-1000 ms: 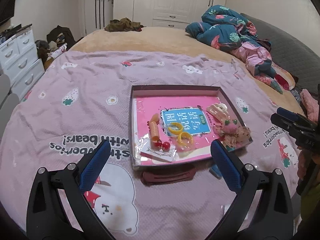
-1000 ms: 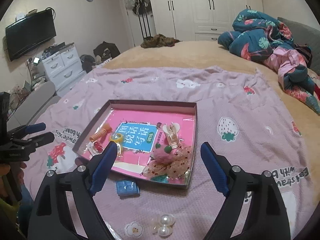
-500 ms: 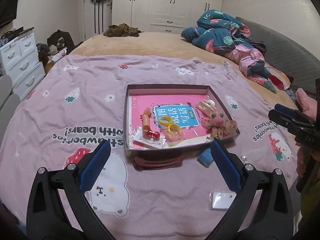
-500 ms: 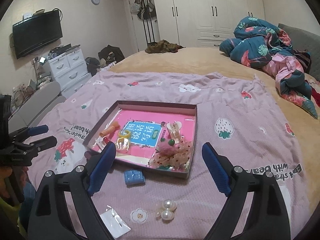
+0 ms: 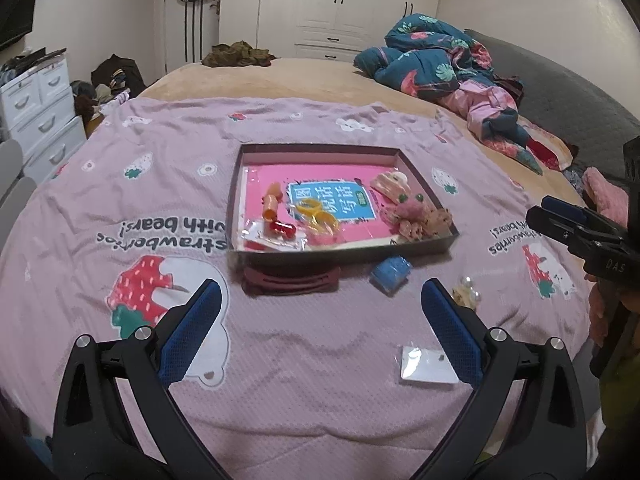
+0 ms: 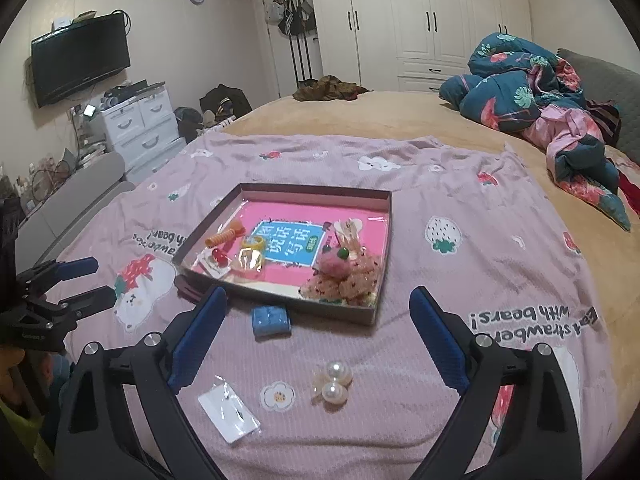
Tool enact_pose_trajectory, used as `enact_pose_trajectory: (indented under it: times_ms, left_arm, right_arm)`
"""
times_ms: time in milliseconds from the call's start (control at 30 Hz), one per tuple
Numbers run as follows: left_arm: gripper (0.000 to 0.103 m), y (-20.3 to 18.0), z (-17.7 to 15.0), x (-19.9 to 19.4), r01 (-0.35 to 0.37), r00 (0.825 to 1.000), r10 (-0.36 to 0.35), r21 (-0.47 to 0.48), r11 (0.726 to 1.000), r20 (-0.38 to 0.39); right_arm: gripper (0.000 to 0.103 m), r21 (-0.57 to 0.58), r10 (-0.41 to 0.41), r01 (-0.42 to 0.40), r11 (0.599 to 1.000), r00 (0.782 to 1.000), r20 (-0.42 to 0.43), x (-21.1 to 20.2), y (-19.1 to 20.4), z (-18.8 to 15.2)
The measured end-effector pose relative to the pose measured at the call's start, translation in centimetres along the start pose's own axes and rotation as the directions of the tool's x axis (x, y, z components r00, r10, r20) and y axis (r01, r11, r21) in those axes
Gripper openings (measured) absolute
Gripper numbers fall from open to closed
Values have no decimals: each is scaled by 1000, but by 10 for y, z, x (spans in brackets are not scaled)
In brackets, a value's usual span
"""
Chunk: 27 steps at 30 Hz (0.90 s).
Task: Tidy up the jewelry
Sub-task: 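Grasp the clear earring bag with the left tool while the right grasps the pearl clip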
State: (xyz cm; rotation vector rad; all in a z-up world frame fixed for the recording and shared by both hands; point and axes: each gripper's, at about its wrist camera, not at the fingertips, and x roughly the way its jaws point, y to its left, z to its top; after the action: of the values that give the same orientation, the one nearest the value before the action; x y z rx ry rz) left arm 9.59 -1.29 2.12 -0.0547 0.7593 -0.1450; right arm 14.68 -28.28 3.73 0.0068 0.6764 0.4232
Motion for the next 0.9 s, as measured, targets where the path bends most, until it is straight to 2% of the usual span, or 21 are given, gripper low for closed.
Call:
enact_pose_trajectory:
  times_ms: [900]
  left_arm:
    - [94,-46,-40,10,77,996,-73,71,995,-52]
  right_arm:
    - [93,60,-89,92,994,995,-53,-14,-25,-61]
